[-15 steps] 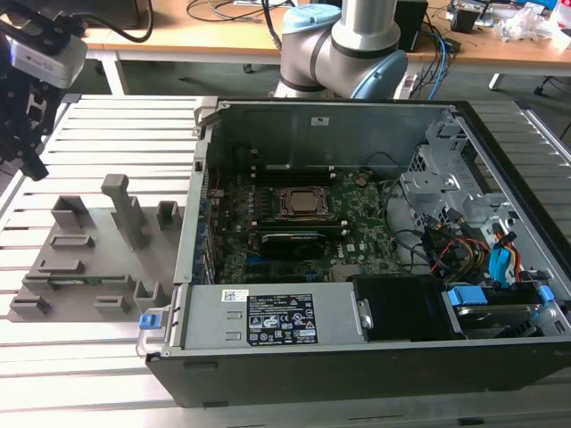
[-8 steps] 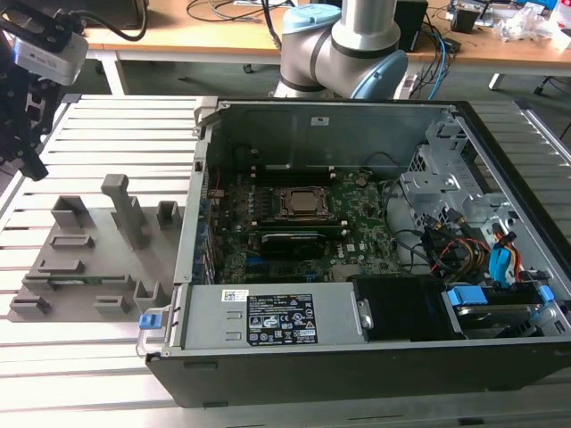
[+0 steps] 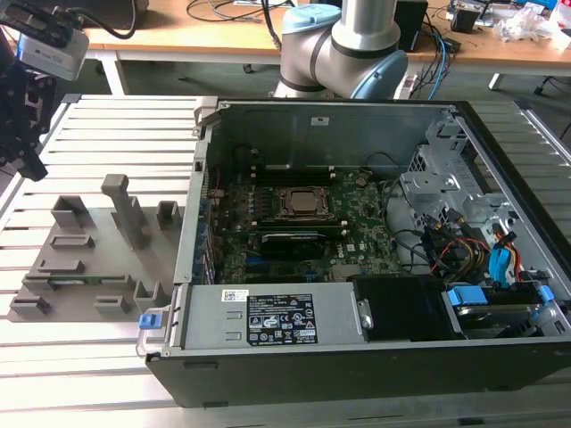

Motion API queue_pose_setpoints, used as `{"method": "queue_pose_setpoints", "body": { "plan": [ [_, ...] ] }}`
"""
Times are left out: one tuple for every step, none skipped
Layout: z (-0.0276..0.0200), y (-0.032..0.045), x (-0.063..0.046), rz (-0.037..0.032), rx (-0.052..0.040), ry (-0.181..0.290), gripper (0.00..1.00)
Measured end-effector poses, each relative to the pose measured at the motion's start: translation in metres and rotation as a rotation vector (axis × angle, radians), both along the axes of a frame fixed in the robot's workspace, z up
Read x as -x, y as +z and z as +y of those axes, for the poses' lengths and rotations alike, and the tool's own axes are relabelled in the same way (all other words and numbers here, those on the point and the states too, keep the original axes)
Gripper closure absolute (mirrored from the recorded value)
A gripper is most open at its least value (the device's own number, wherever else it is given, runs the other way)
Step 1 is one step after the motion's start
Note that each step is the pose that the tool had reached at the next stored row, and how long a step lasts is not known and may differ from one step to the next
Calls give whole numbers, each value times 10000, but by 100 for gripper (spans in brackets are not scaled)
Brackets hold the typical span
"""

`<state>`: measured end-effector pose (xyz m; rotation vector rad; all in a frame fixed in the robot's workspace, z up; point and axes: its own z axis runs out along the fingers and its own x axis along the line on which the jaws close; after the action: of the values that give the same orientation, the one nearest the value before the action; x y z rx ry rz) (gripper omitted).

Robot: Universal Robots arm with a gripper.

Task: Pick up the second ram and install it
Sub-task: 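Pick up the second ram and move it above second insertion slot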

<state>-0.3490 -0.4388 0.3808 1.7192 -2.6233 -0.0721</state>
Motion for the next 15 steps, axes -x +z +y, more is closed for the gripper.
{"method": "queue_pose_setpoints", "body": {
  "plan": [
    [0,0,0,0,1,53,90],
    [0,0,0,0,1,116,90],
    [0,0,0,0,3,167,90],
    [0,0,0,-1,3,256,90],
    [0,0,0,0,4,345,90],
    [0,0,0,-1,5,458,90],
    [0,0,0,0,6,554,90],
    [0,0,0,0,6,609,90],
    [0,0,0,0,7,661,90],
    [0,0,0,0,8,712,90],
    [0,0,0,0,10,770,90],
    [0,0,0,0,11,852,90],
    [0,0,0,-1,13,963,90],
    [0,0,0,0,16,1097,90],
    [0,0,0,0,18,1212,90]
  ]
}}
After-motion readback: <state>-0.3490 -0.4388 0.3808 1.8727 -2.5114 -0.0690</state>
